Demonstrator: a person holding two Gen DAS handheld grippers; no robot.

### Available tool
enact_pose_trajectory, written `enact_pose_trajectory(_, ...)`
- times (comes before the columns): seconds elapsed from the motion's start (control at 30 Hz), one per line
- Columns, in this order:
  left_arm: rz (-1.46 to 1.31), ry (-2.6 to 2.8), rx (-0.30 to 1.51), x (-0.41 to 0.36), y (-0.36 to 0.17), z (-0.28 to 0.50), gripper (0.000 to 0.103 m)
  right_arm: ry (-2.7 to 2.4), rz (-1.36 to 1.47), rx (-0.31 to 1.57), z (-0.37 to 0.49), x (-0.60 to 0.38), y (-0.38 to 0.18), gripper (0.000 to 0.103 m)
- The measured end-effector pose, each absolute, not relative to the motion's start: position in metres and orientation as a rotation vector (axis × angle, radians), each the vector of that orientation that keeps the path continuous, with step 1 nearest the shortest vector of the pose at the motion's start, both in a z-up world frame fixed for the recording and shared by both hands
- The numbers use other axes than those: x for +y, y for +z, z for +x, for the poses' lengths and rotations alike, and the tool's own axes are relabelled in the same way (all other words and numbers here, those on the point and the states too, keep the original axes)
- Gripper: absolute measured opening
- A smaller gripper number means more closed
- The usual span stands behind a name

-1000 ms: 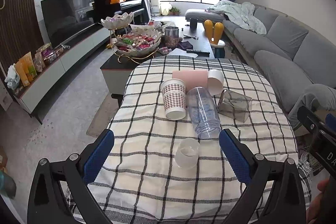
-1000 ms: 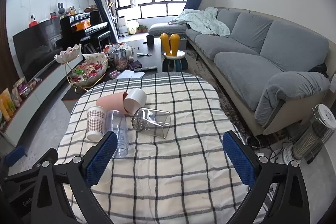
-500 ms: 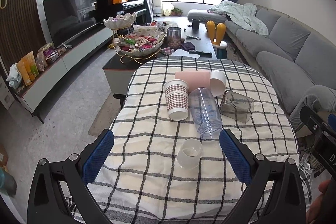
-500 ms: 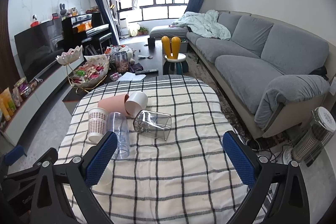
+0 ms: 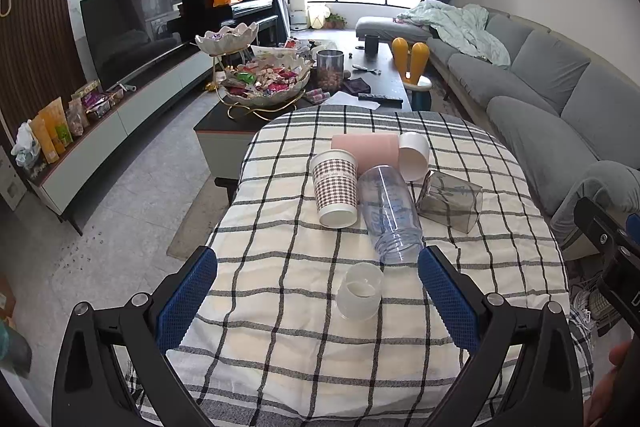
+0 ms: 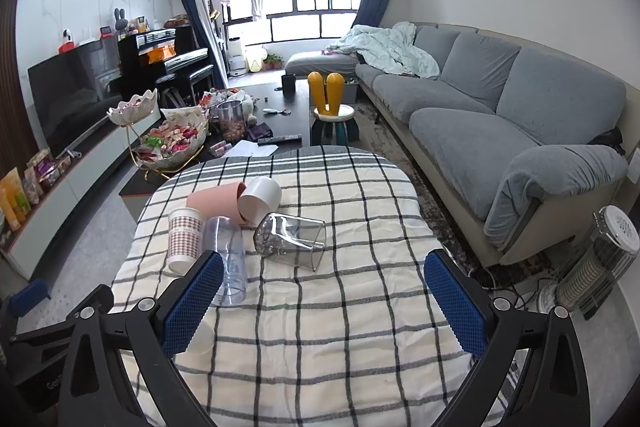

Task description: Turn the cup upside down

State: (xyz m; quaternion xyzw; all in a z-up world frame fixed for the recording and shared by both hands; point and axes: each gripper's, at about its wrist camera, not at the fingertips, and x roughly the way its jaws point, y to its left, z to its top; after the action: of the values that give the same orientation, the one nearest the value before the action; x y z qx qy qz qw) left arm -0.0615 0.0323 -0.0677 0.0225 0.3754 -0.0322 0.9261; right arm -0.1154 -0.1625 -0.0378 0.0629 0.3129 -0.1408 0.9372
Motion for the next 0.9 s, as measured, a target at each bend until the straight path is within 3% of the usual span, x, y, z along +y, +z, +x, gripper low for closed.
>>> enact_pose_trajectory(0.9, 0.070, -0.059, 0.744, 0.0325, -0.0676, -0.0647, 0.102, -0.285, 0.123, 0.636, -0.1125, -0.1608, -0.0326, 0.101)
